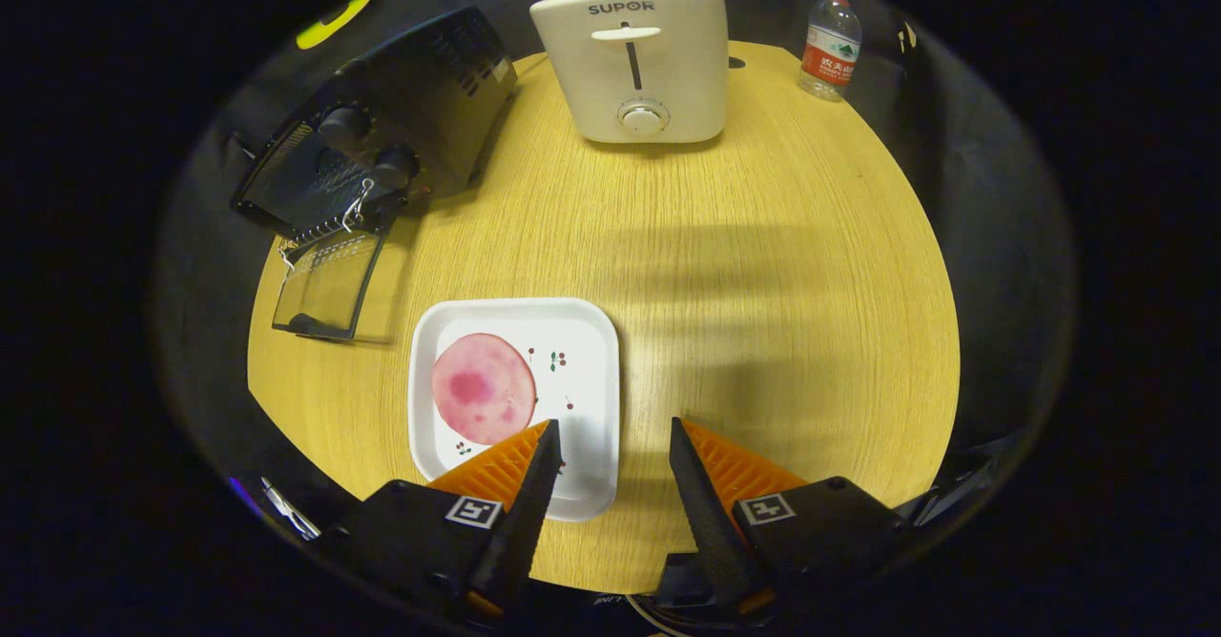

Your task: Open the toaster oven, put the food inside, and close the toaster oven door.

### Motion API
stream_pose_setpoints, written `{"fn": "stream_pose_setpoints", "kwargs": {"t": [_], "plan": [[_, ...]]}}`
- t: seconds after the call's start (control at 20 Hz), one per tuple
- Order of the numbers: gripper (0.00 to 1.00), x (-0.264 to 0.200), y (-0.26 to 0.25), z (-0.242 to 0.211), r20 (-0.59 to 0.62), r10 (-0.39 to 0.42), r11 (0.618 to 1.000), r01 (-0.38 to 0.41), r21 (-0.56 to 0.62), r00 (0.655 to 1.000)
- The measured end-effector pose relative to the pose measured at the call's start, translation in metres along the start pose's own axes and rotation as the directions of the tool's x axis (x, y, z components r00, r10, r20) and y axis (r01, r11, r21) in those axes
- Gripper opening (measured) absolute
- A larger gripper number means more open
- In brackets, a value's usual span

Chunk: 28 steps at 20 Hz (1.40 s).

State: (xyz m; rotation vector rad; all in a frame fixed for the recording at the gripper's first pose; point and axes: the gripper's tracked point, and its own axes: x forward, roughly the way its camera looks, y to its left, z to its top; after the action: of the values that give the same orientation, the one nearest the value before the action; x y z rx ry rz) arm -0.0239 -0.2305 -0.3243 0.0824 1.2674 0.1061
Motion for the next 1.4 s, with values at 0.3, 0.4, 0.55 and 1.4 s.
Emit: {"fn": "stream_pose_setpoints", "kwargs": {"t": [0.3,0.4,0.55,1.4], "plan": [[0.61,0.015,0.002,-0.009,-0.058,-0.049,0.998,0.047,-0.047,0.997],[0.46,0.020,0.001,-0.008,-0.066,-0.056,0.998,0.053,-0.038,0.996],[0.39,0.017,0.002,-0.009,-0.103,-0.049,0.999,0.051,0.016,0.993],[0.02,0.016,0.021,-0.016,-0.097,0.176,0.966,-0.153,0.207,0.980]]}}
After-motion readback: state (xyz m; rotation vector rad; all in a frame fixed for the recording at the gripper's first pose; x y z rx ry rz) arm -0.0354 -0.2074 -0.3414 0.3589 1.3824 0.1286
